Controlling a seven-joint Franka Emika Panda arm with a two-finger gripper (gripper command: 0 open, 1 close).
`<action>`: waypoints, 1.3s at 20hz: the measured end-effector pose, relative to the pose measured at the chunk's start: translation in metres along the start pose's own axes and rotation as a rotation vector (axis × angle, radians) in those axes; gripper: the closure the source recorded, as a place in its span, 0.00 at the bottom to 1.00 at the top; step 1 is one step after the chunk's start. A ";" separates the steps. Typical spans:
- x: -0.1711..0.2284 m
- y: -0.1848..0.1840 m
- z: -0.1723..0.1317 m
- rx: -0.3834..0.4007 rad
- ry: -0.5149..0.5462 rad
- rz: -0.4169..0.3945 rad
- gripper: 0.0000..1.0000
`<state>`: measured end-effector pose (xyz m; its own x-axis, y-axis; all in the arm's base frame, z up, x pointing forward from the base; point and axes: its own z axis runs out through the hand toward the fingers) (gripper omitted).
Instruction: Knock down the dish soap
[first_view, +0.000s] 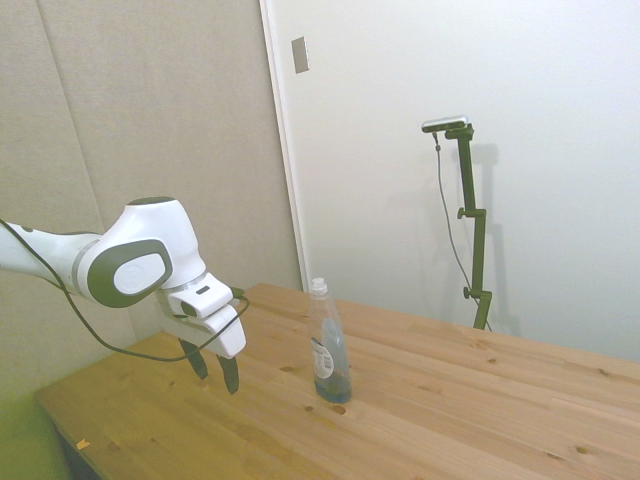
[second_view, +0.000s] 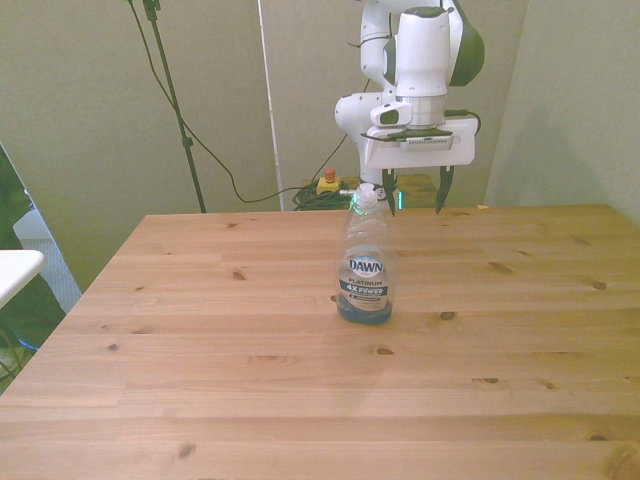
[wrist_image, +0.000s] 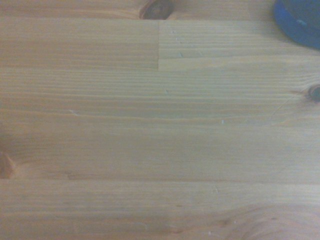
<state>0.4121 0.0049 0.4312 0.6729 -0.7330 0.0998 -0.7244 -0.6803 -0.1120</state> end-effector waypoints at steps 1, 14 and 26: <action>0.000 0.000 0.000 0.000 0.000 0.000 0.00; 0.055 -0.003 -0.015 0.025 0.149 0.155 1.00; 0.074 -0.017 0.005 0.016 0.223 0.247 1.00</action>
<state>0.4752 -0.0379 0.4351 0.4263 -0.8596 0.2817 -0.8579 -0.4829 -0.1756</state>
